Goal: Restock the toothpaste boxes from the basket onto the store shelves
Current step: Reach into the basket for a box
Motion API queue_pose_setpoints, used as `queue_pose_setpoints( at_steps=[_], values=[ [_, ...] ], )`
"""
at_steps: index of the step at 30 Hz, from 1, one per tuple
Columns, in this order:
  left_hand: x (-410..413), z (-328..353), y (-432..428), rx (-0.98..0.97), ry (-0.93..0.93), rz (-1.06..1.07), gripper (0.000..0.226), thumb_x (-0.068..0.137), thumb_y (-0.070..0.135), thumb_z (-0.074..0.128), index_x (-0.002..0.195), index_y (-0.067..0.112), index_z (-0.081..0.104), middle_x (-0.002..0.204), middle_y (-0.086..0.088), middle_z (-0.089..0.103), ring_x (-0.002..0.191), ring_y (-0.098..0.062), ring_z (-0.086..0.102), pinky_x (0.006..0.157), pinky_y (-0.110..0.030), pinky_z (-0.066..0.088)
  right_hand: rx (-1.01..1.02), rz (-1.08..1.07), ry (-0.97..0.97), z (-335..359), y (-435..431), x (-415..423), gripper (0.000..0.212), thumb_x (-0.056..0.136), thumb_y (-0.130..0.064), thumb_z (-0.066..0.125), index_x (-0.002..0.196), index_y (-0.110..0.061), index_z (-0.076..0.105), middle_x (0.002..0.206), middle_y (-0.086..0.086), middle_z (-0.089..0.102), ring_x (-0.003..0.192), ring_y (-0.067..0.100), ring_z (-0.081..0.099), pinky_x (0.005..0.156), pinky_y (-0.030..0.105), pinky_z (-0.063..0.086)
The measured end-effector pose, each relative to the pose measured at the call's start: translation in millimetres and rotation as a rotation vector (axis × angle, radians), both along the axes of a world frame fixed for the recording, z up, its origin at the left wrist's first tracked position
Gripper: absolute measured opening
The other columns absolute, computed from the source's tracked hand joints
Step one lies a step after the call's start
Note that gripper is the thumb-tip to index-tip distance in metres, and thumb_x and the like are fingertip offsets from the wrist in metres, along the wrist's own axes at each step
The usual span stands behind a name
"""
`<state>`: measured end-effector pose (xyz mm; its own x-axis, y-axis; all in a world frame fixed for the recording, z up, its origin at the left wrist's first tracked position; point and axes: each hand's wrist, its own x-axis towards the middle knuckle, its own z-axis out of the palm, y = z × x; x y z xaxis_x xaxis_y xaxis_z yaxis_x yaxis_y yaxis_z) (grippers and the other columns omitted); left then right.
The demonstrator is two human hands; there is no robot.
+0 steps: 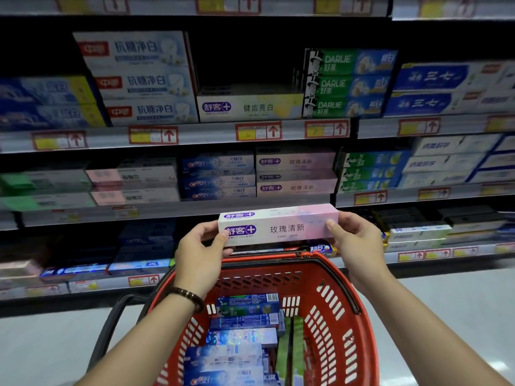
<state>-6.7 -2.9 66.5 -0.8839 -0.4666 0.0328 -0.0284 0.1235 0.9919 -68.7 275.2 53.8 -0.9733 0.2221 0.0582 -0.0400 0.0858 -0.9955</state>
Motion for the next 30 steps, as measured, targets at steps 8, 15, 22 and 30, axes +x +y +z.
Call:
queue_pose_setpoints(
  at_steps=[8,15,22,30],
  values=[
    [-14.2,9.5,6.4,-0.088,0.046,0.042,0.013,0.099,0.019,0.069,0.111,0.024,0.073,0.108,0.007,0.075,0.083,-0.003,0.074,0.075,-0.032,0.065,-0.062,-0.123,0.016,7.7,-3.4,-6.1,0.013,0.101,-0.017,0.071,0.108,-0.026,0.077,0.103,-0.003,0.079,0.103,0.019,0.075,0.092,0.046,0.064],
    [-34.5,16.6,13.4,-0.119,0.056,0.005,0.013,0.097,0.021,0.072,0.106,0.031,0.073,0.1,0.017,0.074,0.078,0.0,0.074,0.081,-0.037,0.064,-0.017,-0.134,0.054,26.1,8.4,-21.7,0.013,0.101,-0.017,0.072,0.111,-0.023,0.077,0.105,-0.003,0.077,0.104,0.018,0.074,0.089,0.044,0.065],
    [-72.4,26.2,24.6,-0.139,0.057,-0.048,0.023,0.098,0.026,0.07,0.098,0.049,0.07,0.1,0.015,0.076,0.087,-0.013,0.076,0.081,-0.042,0.065,0.01,-0.227,0.085,26.9,16.7,-56.6,0.009,0.099,-0.023,0.074,0.103,-0.031,0.076,0.101,-0.007,0.075,0.103,0.018,0.072,0.092,0.05,0.063],
    [-113.4,24.0,40.8,-0.173,0.062,-0.043,0.027,0.093,0.033,0.071,0.114,0.049,0.072,0.104,0.025,0.074,0.099,-0.011,0.072,0.09,-0.044,0.062,0.04,-0.293,0.149,20.9,18.8,-92.9,0.016,0.1,-0.025,0.073,0.1,-0.041,0.07,0.104,-0.009,0.075,0.102,0.017,0.073,0.094,0.046,0.062]
  ],
)
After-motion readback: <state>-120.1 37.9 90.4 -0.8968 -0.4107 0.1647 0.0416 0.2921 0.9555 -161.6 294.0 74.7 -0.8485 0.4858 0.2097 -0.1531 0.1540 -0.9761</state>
